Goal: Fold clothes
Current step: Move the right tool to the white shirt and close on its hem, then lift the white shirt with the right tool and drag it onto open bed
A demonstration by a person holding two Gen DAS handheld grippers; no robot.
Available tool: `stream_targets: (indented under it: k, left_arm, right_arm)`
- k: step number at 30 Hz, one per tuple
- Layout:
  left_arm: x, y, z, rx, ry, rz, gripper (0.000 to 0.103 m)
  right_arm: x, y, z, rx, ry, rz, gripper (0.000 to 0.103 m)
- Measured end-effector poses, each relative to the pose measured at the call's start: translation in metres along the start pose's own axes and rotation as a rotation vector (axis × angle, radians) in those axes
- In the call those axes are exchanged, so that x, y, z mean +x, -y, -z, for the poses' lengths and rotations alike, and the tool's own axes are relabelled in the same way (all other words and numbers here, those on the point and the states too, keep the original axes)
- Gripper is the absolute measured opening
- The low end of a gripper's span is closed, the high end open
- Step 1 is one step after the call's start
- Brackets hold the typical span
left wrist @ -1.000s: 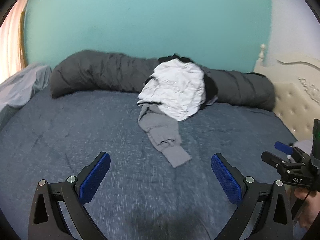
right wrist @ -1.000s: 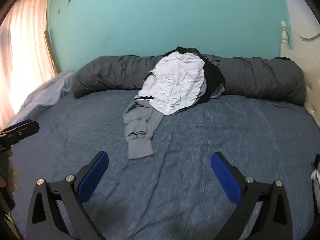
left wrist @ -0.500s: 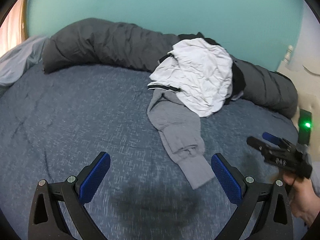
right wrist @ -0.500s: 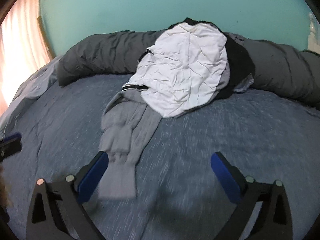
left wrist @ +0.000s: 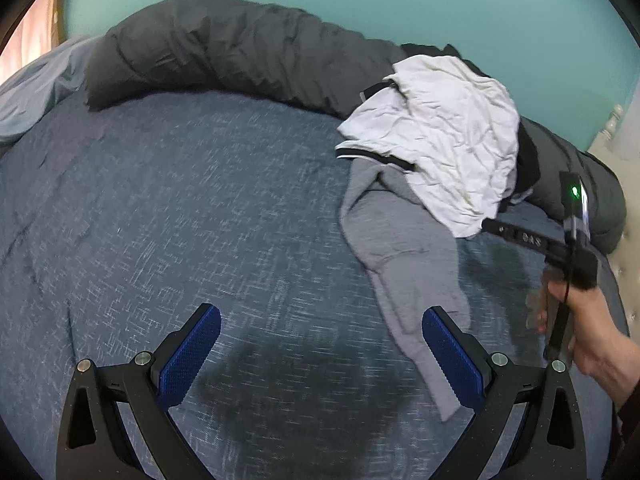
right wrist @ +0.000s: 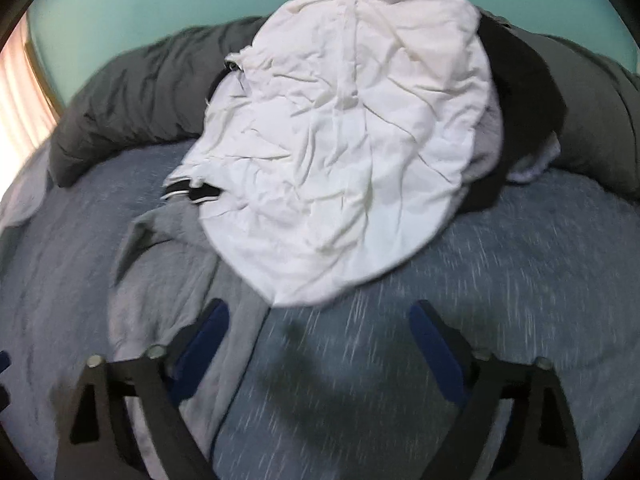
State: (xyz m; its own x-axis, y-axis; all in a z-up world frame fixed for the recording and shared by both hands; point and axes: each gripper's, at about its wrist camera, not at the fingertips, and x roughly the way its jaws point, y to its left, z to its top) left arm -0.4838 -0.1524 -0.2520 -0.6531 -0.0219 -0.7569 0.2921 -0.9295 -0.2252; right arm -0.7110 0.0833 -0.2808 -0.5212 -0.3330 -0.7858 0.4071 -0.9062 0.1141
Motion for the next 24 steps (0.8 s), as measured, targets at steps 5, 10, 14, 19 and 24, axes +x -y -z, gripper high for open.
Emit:
stream_targets:
  k: [5, 10, 14, 19, 24]
  left_arm:
    - [0.012, -0.015, 0.011, -0.027, -0.031, 0.006, 0.103]
    - [0.012, -0.021, 0.029, -0.021, -0.033, 0.009, 0.103]
    - [0.008, -0.023, 0.042, -0.017, -0.036, 0.016, 0.103]
    - [-0.004, -0.026, 0.062, -0.035, -0.041, 0.030, 0.103]
    - [-0.028, -0.026, 0.079, -0.032, -0.040, 0.027, 0.103]
  right_arm:
    - [0.030, -0.005, -0.019, -0.030, -0.018, 0.015, 0.070]
    - [0.046, -0.004, -0.027, -0.060, -0.021, 0.069, 0.031]
    - [0.041, 0.001, -0.027, -0.065, -0.029, 0.019, 0.015]
    - [0.007, -0.003, -0.012, -0.111, 0.028, -0.058, 0.010]
    - [-0.028, -0.015, 0.002, -0.115, 0.065, -0.125, 0.010]
